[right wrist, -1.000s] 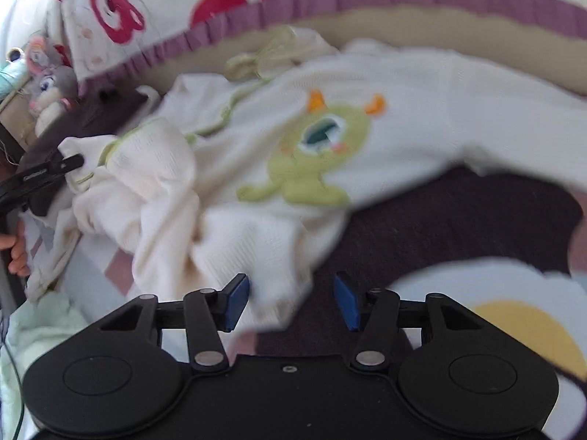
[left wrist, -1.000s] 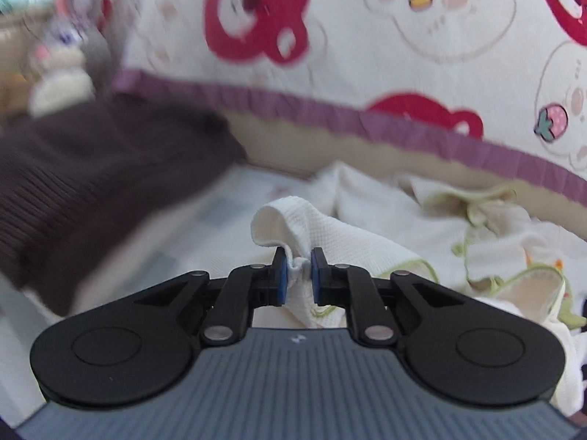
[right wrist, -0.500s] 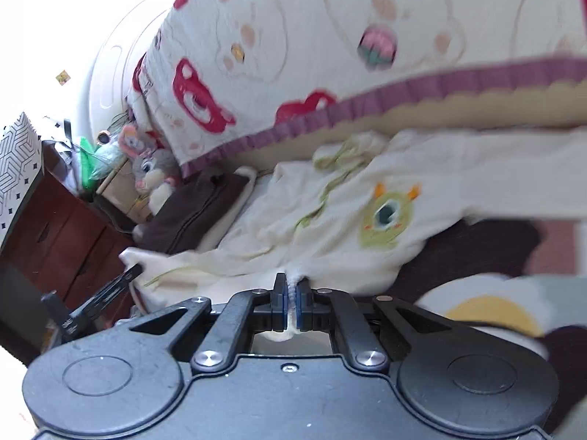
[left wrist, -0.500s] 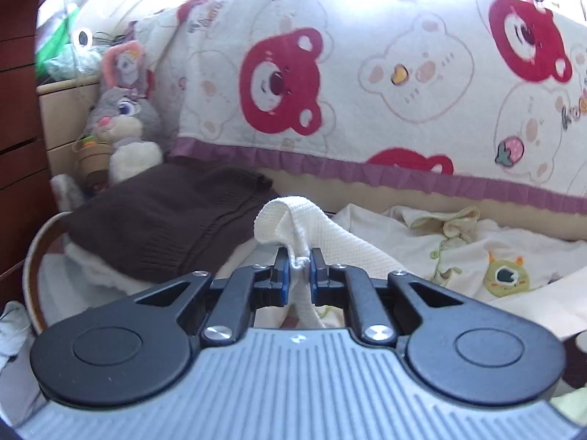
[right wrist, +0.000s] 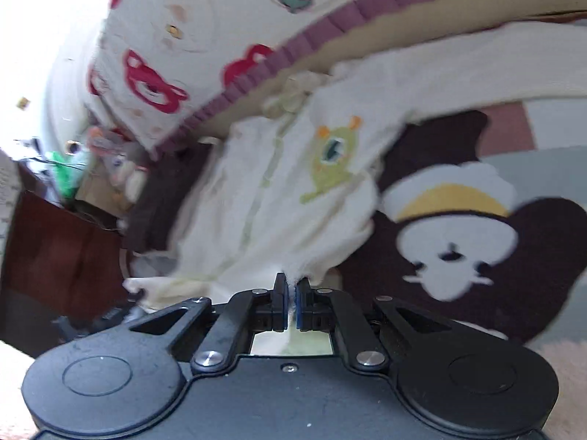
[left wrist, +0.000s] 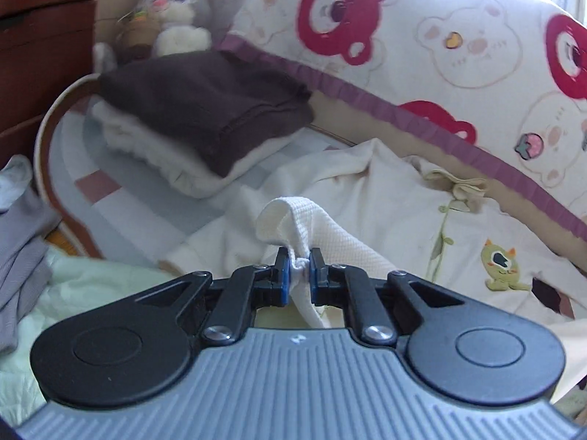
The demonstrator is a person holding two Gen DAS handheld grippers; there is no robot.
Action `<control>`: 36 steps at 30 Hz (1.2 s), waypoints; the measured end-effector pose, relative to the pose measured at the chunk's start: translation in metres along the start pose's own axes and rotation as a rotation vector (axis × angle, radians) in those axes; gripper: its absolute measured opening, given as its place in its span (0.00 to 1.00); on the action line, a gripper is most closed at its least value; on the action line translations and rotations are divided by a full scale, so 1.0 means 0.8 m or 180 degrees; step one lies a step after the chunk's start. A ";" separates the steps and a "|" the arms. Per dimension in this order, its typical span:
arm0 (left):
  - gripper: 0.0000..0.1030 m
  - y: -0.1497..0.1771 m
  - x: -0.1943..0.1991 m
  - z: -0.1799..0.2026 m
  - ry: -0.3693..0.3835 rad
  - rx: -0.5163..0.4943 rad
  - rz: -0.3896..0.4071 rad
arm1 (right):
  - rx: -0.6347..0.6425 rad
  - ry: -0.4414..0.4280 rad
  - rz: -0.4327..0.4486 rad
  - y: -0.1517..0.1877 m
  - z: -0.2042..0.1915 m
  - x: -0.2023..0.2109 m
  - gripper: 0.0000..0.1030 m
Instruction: Fold clothes
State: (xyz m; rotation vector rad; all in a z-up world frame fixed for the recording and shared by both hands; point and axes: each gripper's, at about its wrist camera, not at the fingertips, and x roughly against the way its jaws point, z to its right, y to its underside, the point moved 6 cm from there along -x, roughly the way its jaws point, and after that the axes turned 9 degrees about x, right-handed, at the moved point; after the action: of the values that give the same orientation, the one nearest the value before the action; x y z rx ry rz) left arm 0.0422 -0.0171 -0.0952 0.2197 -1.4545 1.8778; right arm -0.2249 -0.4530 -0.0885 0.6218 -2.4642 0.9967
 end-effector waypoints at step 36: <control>0.10 0.070 0.072 -0.020 -0.0230 -0.0286 -0.1448 | 0.1615 0.0383 -0.1825 0.151 -0.115 -0.014 0.13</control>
State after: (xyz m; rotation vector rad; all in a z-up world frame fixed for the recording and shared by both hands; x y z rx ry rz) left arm -0.0299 0.0178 -0.1123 0.5321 -1.3925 1.4464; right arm -0.2626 -0.3056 -0.0987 1.2915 -1.7520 1.3511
